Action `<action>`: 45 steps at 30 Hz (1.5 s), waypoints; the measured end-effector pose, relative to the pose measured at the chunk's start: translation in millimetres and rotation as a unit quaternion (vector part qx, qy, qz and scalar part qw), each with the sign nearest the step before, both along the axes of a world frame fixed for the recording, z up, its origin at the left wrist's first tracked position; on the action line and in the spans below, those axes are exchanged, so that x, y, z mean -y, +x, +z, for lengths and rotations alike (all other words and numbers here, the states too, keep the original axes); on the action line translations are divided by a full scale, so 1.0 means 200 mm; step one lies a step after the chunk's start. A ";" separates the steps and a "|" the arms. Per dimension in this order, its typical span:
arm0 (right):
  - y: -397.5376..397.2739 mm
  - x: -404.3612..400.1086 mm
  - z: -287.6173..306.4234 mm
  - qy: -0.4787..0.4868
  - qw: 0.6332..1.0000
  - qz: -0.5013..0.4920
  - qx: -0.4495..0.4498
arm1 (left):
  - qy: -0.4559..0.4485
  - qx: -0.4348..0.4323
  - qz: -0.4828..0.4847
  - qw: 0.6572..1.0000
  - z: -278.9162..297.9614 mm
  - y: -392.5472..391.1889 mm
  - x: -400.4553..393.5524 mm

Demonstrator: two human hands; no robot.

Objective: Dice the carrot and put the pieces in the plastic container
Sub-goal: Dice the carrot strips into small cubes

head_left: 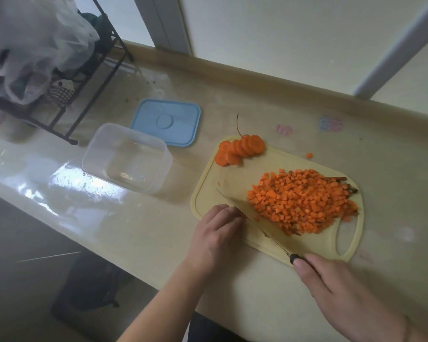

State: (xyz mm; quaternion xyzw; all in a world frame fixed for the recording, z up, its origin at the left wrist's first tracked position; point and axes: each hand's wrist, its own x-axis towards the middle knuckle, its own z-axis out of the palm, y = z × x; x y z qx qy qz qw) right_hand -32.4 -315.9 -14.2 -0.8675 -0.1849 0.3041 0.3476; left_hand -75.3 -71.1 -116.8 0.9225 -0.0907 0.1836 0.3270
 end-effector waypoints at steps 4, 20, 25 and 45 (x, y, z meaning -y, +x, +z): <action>-0.02 0.03 -0.05 -0.008 1.000 -0.013 0.011 | -0.013 -0.005 0.002 1.000 0.00 0.00 0.00; 0.04 -0.07 -0.02 0.024 1.000 0.003 0.014 | -0.013 0.021 0.037 0.999 0.07 0.00 0.02; 0.01 -0.04 -0.04 0.024 1.000 0.009 0.014 | -0.006 0.013 0.028 0.999 0.05 -0.01 0.02; 0.03 -0.07 -0.06 0.026 0.999 0.011 0.030 | -0.008 0.001 0.044 0.999 0.04 -0.04 0.02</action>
